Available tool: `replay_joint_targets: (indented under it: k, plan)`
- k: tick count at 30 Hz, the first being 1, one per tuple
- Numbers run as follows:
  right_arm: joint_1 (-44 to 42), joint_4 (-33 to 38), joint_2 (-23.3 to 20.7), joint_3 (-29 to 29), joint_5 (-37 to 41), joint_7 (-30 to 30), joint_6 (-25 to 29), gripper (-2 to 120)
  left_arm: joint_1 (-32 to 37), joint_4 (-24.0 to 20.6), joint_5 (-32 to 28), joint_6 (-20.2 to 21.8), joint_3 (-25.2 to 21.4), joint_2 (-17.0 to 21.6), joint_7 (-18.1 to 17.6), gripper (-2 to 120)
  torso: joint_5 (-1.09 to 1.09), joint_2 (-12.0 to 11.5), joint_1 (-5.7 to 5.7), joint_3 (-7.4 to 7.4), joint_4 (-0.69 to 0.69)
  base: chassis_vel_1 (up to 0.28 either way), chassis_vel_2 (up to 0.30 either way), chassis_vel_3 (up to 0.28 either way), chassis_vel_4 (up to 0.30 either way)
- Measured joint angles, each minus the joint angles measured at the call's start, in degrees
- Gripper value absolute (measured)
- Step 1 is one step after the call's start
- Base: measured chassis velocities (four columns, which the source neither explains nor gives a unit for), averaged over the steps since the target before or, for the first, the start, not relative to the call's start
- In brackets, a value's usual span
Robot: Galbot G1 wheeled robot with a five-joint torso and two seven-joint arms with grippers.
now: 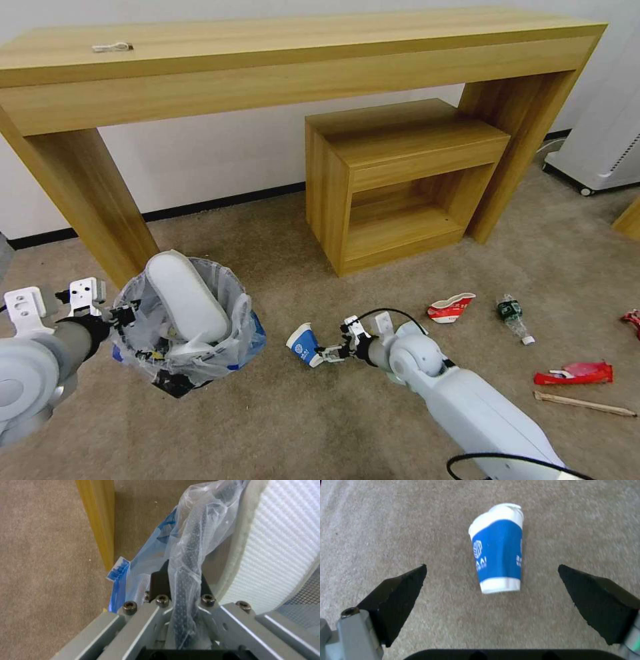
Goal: Pick up the trash bin and place the garbage on the floor into it.
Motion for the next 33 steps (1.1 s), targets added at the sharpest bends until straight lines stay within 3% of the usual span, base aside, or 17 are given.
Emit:
replay_joint_targets:
  k: [12, 33]
  plan:
    - [6.35, -7.25, 6.24, -4.17, 2.85, 3.83, -2.54, 100, 1.08, 0.14, 0.01, 0.0, -2.03, -0.52, 0.74, 1, 0.0, 0.0, 0.0, 0.0, 0.01, 0.0, 0.0, 0.0, 0.0]
    - [7.59, -19.35, 10.8, -4.38, -5.35, 2.68, -2.22, 100, 1.48, -1.17, 0.02, 0.0, -2.67, -1.69, 0.84, 1, 0.01, 0.0, 0.0, -0.01, 0.0, 0.0, 0.0, 0.0, 0.0]
